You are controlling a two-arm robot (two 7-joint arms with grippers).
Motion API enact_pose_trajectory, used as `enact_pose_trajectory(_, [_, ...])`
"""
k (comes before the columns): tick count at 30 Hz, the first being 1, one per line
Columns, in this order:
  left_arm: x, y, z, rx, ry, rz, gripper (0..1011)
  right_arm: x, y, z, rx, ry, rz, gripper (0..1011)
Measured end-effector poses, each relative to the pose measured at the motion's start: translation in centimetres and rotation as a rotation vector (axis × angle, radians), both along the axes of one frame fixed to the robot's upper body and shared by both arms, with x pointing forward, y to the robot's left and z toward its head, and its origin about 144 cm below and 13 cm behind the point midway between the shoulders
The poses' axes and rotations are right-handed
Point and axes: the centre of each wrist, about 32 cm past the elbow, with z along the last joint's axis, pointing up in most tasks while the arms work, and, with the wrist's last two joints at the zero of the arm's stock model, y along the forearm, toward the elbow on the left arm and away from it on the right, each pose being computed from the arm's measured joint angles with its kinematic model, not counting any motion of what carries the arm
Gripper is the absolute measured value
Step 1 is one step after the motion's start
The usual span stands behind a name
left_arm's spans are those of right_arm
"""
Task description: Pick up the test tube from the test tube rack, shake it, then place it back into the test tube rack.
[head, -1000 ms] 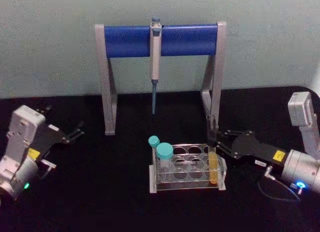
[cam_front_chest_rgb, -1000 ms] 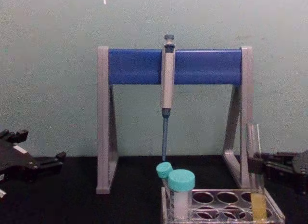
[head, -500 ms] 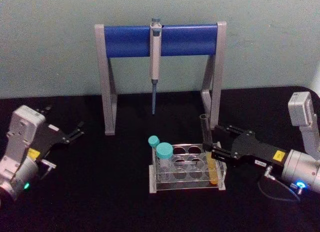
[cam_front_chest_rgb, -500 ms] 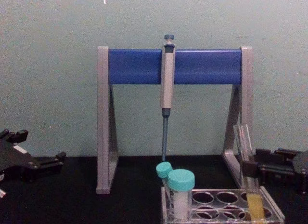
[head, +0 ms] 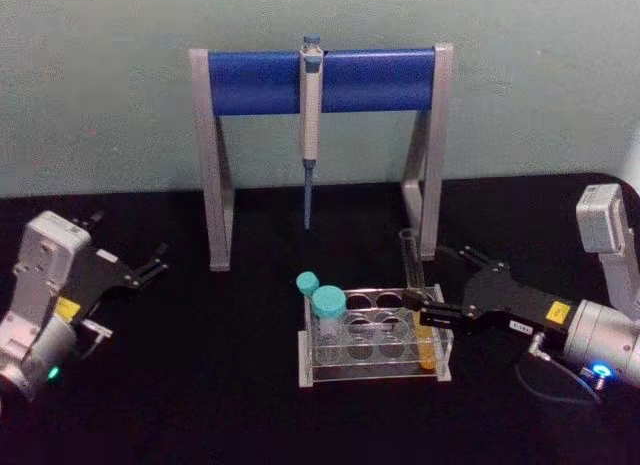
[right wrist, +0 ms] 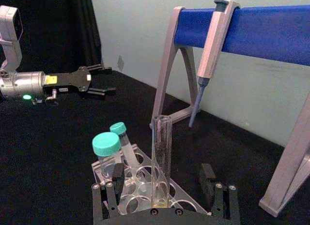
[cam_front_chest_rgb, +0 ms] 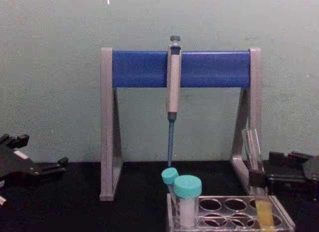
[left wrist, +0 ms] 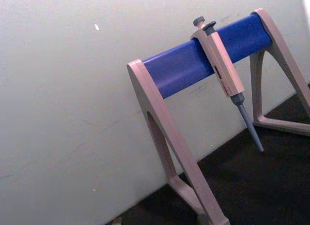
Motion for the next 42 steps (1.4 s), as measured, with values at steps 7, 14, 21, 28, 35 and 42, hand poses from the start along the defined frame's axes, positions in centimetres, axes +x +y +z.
enact_pose_trajectory(7, [0.0, 0.0, 0.0, 0.0, 0.0, 0.0, 1001, -0.1, 0.0, 0.1, 0.005, -0.015, -0.002, 1000])
enact_pose_trajectory(14, [0.0, 0.0, 0.0, 0.0, 0.0, 0.0, 1001, -1.2, -0.3, 0.6, 0.107, -0.169, -0.073, 1000])
enact_pose_trajectory(21, [0.0, 0.0, 0.0, 0.0, 0.0, 0.0, 1001, -3.1, -0.6, 1.6, 0.201, -0.324, -0.332, 1000])
enact_pose_trajectory(28, [0.0, 0.0, 0.0, 0.0, 0.0, 0.0, 1001, -3.7, -0.3, 1.5, 0.073, -0.255, -0.585, 1000])
enact_pose_trajectory(35, [0.0, 0.0, 0.0, 0.0, 0.0, 0.0, 1001, -2.7, 0.7, 0.3, -0.158, -0.092, -0.702, 1000])
enact_pose_trajectory(42, [0.0, 0.0, 0.0, 0.0, 0.0, 0.0, 1001, -2.2, 1.0, -0.4, -0.202, -0.032, -0.72, 1000])
